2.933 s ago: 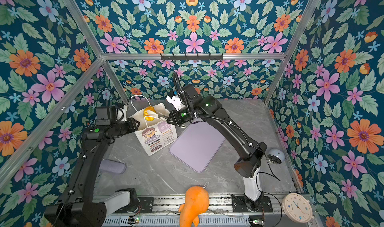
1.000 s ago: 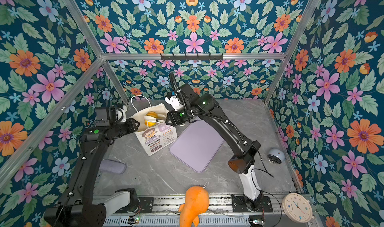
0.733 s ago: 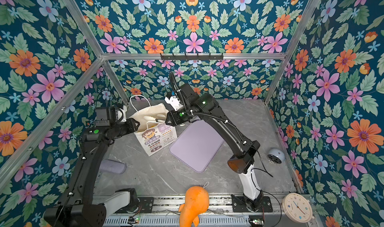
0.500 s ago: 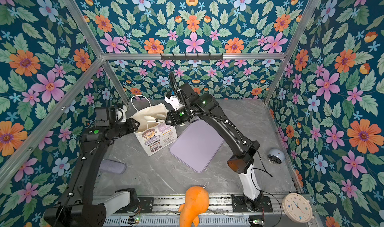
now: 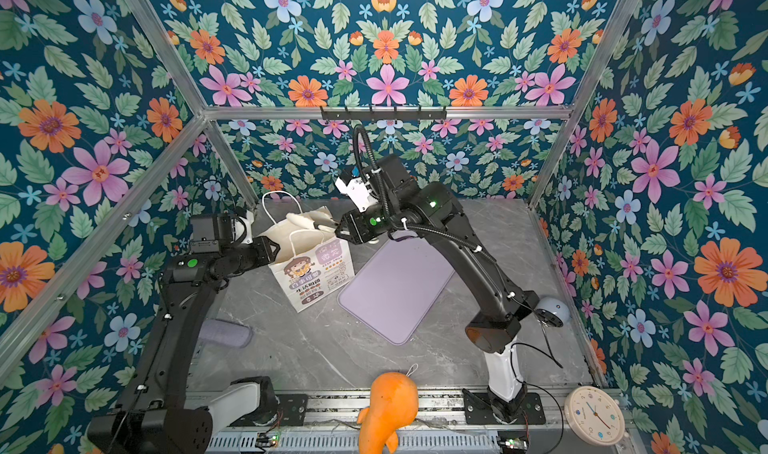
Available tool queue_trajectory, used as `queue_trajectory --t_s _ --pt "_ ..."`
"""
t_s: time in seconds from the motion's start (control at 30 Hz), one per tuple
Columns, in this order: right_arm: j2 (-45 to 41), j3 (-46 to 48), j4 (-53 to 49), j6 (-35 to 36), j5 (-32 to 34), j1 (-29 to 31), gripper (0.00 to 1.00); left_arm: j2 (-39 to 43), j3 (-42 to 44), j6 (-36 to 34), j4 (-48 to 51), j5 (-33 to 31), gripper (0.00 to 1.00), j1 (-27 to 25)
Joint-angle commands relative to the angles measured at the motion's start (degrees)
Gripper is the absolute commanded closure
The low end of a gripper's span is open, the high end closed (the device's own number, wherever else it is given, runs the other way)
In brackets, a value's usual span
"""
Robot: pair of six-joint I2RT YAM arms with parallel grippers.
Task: Place the fake bread into the paper bag
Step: 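Withdraw the tongs with the right gripper while the left gripper releases the bag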
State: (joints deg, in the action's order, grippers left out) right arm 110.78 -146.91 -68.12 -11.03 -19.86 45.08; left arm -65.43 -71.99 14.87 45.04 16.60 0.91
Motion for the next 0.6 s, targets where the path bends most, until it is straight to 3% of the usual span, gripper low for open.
queue_trajectory --t_s 0.0,0.23,0.33,0.43,0.57 --pt "-3.3 0.8 0.3 1.7 2.2 -1.4 0.58 0.1 -0.6 -0.1 -0.6 0.2 0.55 0.0" --pt "-17.7 15.3 4.9 1.8 6.6 -7.5 0.60 0.7 -2.4 -0.1 -1.9 0.5 0.37 0.0" --pt "-25.9 26.8 9.2 0.6 8.7 -11.3 0.62 1.5 -3.6 0.2 -3.3 0.7 0.29 0.1" --pt "-34.3 39.0 13.7 -1.5 9.0 -16.7 0.63 2.1 -5.9 -0.5 -4.5 1.6 0.26 0.0" --pt "-43.8 53.1 17.0 -3.6 9.6 -24.2 0.63 2.6 -11.3 -2.1 -4.3 -2.3 0.19 0.0"
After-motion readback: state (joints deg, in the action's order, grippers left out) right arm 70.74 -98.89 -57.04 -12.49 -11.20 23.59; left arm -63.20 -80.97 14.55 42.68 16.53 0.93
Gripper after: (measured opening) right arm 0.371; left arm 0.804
